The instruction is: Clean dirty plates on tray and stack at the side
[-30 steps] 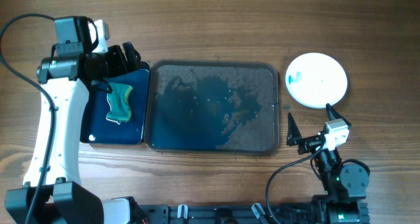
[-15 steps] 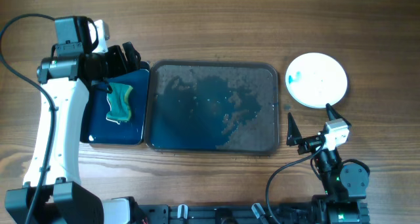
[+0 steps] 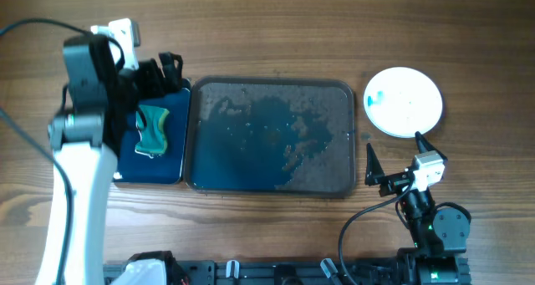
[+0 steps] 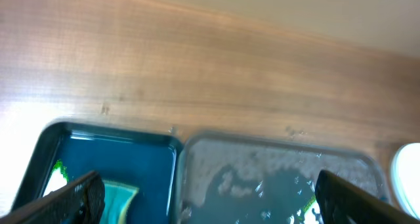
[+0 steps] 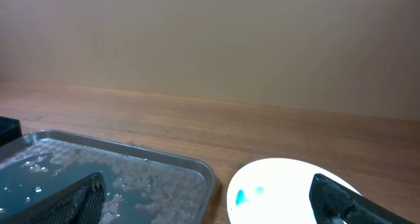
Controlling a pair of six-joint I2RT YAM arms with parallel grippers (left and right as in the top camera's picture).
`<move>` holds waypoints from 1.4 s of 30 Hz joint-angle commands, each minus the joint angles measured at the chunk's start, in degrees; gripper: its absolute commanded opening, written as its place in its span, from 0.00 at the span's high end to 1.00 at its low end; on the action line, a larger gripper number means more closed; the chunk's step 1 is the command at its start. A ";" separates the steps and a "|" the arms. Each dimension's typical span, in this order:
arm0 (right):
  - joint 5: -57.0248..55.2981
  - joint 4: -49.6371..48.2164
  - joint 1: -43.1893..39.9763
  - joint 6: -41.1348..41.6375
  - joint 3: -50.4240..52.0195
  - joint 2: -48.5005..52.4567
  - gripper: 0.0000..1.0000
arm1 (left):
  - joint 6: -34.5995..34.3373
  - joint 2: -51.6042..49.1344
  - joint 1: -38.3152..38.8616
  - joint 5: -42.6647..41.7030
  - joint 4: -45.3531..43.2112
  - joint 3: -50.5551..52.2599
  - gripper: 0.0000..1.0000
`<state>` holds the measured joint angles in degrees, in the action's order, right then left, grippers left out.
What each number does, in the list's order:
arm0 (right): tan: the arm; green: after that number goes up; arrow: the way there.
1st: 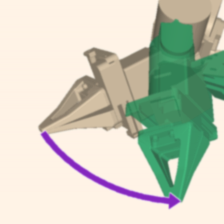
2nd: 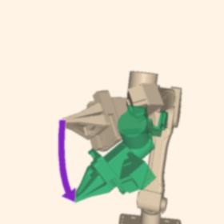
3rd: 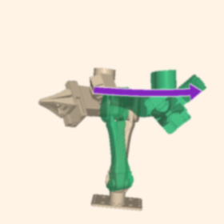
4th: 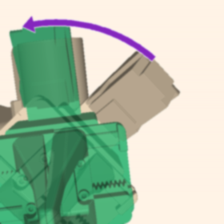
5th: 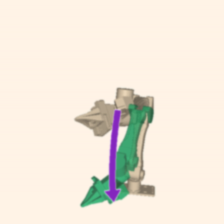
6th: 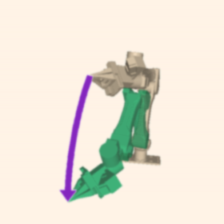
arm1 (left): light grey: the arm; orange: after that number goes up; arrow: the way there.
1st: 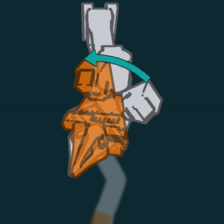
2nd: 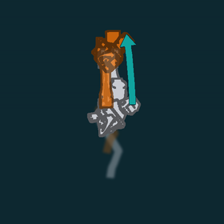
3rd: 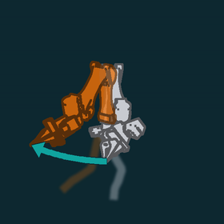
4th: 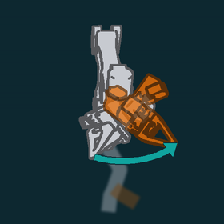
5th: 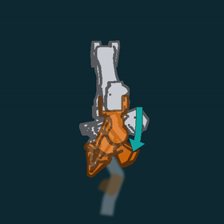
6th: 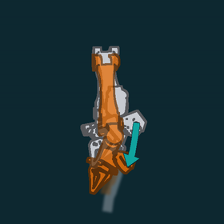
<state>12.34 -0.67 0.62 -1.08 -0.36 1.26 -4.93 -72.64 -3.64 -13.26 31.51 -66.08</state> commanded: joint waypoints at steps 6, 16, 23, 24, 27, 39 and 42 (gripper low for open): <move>-0.68 -0.17 0.17 1.11 0.07 0.04 0.00 | 3.43 35.17 -0.31 1.99 -19.17 34.18 0.00; -0.68 -0.17 0.17 1.11 0.07 0.04 0.00 | 3.43 63.98 -4.46 2.23 -32.50 59.95 0.00; -0.68 -0.17 0.17 1.09 0.07 0.04 0.00 | 3.43 69.81 -2.86 6.54 -31.12 63.14 0.00; -0.66 -0.17 0.17 1.11 0.07 0.04 0.00 | 3.41 70.12 -2.86 7.26 -31.10 63.52 0.00; -0.68 -0.17 0.17 1.11 0.07 0.04 0.00 | 2.91 71.19 -2.84 7.76 -31.15 65.09 0.00; -0.68 -0.17 0.17 1.09 0.07 0.04 0.00 | 1.49 72.48 -2.14 8.00 -27.47 65.75 0.00; -0.68 -0.17 0.17 1.11 0.07 0.04 0.00 | 1.49 72.48 -2.14 8.00 -27.50 65.75 0.00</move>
<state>12.16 -0.67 0.62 -1.08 -0.36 1.50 -2.70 -0.78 -6.04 -5.82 3.86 -0.75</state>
